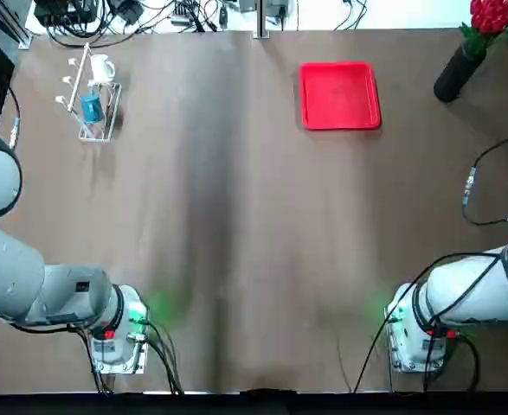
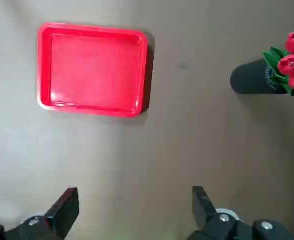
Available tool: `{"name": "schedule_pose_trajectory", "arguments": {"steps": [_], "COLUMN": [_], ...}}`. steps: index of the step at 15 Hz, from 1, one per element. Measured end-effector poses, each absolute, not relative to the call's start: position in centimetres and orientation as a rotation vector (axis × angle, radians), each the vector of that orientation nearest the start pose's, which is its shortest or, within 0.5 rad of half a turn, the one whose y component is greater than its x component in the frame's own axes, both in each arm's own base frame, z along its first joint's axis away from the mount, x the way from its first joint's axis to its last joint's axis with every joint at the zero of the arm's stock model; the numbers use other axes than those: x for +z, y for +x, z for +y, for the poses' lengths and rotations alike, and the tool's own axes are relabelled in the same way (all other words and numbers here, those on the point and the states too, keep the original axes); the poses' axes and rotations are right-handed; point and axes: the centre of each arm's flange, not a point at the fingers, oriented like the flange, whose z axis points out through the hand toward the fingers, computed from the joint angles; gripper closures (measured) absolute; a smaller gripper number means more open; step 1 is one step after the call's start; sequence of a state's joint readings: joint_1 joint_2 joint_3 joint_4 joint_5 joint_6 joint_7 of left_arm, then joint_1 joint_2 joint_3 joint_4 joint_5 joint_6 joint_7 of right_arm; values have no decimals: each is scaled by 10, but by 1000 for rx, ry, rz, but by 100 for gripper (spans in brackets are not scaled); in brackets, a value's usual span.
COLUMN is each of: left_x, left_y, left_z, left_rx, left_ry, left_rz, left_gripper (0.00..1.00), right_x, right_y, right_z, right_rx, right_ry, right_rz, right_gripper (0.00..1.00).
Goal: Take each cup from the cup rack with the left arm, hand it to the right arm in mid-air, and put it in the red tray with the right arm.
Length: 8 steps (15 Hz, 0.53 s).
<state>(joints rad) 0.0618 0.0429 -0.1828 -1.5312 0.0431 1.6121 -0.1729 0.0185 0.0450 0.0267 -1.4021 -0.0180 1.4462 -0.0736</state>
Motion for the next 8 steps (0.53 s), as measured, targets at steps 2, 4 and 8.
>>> {"name": "schedule_pose_trajectory", "arguments": {"steps": [2, 4, 8], "left_x": [623, 623, 615], "left_y": [569, 569, 573], "left_z": [-62, -63, -63], "left_rx": [-68, -68, -47], "left_ry": [-3111, -3111, -3113], "left_rz": [-79, -78, -79], "left_gripper": [0, 0, 0], "right_x": [667, 667, 667], "right_y": [555, 555, 555], "right_z": [30, 30, 24], "right_rx": [2, 2, 1], "right_ry": [-3168, -3174, -3175], "right_rz": [-208, -208, -193], "right_gripper": [0, 0, 0]}}
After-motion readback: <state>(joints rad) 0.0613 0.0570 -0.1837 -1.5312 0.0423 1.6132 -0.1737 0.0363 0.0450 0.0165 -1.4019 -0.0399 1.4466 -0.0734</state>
